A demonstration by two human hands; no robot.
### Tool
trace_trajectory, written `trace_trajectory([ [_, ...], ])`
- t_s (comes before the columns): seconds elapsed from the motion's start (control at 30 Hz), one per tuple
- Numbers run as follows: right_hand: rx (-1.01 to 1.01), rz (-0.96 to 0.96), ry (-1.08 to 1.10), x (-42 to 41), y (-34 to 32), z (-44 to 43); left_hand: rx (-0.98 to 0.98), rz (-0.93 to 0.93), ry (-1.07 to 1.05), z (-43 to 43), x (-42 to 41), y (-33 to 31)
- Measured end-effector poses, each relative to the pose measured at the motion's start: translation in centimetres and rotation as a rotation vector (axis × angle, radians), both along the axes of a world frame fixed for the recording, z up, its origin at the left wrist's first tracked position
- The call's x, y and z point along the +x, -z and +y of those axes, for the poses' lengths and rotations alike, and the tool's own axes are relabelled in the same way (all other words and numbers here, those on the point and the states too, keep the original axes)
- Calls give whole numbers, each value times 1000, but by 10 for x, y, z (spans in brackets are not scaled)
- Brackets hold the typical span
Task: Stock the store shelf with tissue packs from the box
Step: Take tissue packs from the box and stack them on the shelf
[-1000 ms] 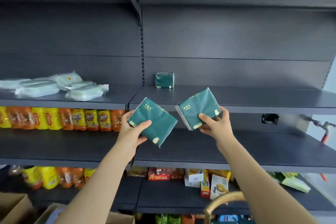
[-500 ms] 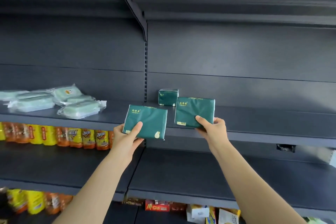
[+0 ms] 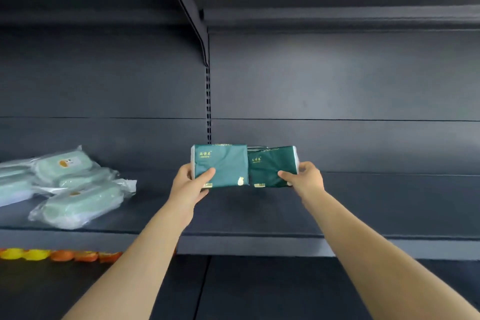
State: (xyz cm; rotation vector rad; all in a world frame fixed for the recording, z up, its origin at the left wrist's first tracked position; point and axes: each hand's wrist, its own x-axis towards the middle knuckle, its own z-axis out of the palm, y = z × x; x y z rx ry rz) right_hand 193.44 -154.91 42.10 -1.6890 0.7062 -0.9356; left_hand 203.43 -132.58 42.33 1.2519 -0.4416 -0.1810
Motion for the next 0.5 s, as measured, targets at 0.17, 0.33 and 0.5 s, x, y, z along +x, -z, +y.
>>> trace_trajectory([
  [0.17,-135,189,25,64,9,-10,65,-96,-78,-20,51,7],
  [0.33,-229,309,64,103,11,-24,118,-69,-124,-23,91,12],
  [0.5,-225,427,110,128,17,-33,167,-54,-102,-27,119,10],
])
